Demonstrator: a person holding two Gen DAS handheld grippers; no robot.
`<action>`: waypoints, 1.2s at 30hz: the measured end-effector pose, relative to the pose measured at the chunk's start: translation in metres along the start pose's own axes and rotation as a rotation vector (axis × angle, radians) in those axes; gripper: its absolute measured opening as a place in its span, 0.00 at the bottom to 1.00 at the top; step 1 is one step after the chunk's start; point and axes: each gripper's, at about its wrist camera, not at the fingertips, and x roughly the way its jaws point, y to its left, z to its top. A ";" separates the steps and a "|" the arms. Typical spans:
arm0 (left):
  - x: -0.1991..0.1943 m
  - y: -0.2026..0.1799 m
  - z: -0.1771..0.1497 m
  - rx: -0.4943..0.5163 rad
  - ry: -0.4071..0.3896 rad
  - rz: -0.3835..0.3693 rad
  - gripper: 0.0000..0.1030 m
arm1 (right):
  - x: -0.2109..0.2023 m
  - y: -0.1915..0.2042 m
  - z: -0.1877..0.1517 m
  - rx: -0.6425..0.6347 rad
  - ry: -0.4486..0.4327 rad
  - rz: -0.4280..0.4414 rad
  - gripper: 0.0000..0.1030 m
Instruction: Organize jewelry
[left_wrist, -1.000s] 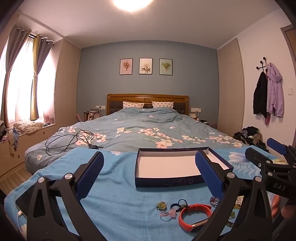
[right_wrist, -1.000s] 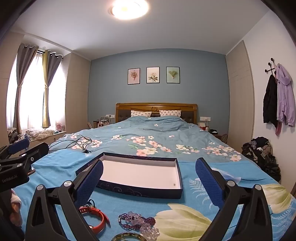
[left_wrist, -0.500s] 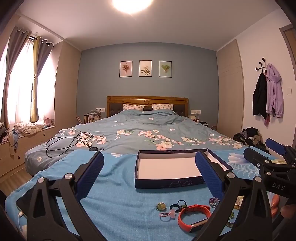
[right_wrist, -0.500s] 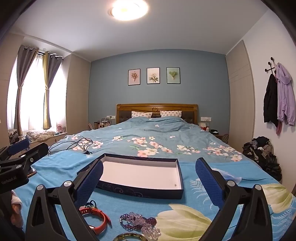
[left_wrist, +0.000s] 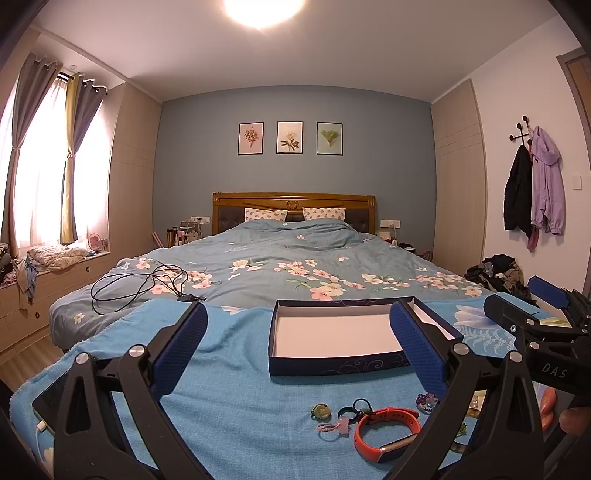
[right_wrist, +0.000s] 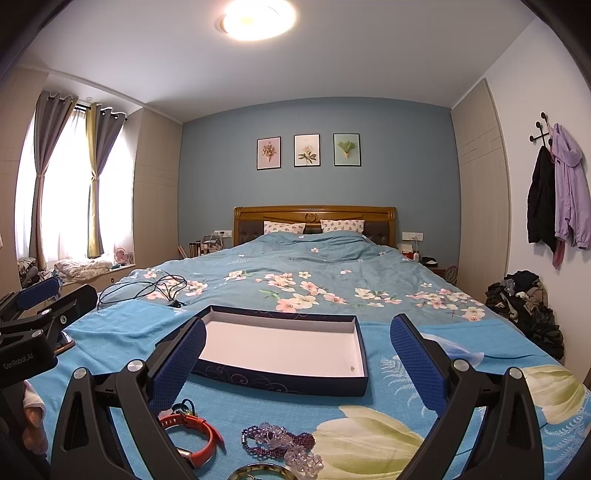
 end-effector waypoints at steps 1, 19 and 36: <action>0.000 0.000 0.000 0.000 0.000 0.001 0.94 | -0.001 -0.001 0.000 0.000 0.000 0.002 0.94; -0.002 -0.002 0.002 0.007 -0.008 0.003 0.94 | -0.005 0.000 -0.002 0.009 -0.006 0.009 0.94; 0.000 -0.003 0.002 0.008 -0.012 0.003 0.94 | -0.005 0.000 -0.001 0.011 -0.009 0.013 0.94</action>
